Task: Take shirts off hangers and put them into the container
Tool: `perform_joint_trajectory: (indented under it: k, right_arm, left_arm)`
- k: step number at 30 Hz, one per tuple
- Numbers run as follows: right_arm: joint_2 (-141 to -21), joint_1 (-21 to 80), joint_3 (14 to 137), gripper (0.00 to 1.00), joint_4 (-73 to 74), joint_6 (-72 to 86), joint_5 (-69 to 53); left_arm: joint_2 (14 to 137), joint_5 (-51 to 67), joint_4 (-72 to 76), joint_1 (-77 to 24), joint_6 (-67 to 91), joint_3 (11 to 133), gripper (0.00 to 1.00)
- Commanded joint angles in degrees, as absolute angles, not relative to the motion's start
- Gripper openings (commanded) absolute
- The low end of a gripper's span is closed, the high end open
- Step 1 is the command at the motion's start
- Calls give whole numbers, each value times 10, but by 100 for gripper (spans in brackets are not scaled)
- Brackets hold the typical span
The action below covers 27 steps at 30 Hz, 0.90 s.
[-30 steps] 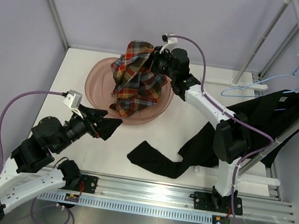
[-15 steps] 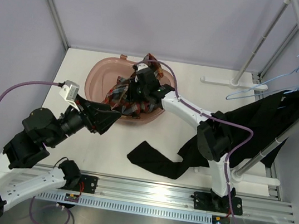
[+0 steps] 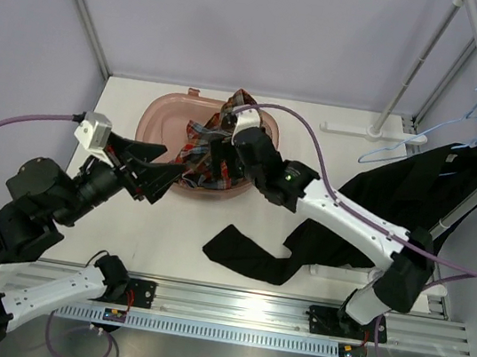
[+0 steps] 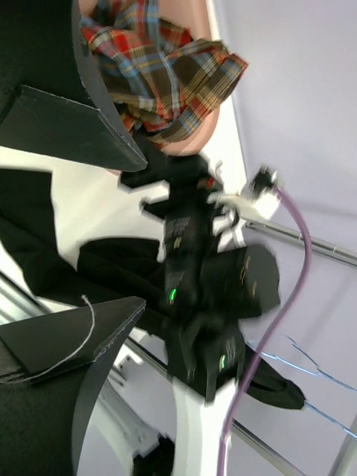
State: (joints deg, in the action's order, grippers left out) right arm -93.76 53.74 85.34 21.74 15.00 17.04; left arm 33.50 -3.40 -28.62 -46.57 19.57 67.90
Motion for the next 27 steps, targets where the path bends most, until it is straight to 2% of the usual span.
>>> perform_joint_trajectory:
  k: [1, 5, 6, 8, 9, 15, 19, 24, 27]
  right_arm:
    - [-905, 600, 797, 95, 255, 157, 230]
    - [-848, 659, 704, 87, 271, 216, 268]
    - [-838, 669, 680, 65, 264, 248, 266]
    - [-811, 693, 601, 28, 233, 279, 254]
    - [-808, 698, 578, 0, 222, 305, 248]
    - [-810, 717, 473, 0, 173, 366, 241]
    - [-827, 719, 454, 0, 149, 374, 231]
    - [-837, 726, 425, 0, 113, 391, 212]
    - [-839, 730, 413, 0, 98, 400, 202]
  left_arm:
    - [392, -6, -271, -468, 125, 723, 74]
    - [467, 39, -251, -468, 84, 777, 74]
    - [488, 57, -244, -468, 79, 800, 74]
    - [551, 111, -222, -468, 79, 824, 73]
    - [574, 126, -216, -468, 82, 838, 70]
    - [714, 155, -157, -507, 91, 910, 62]
    - [798, 123, -156, -562, 81, 974, 48]
    - [892, 36, -200, -649, 18, 1084, 52]
    - [916, 10, -214, -672, 4, 1119, 58]
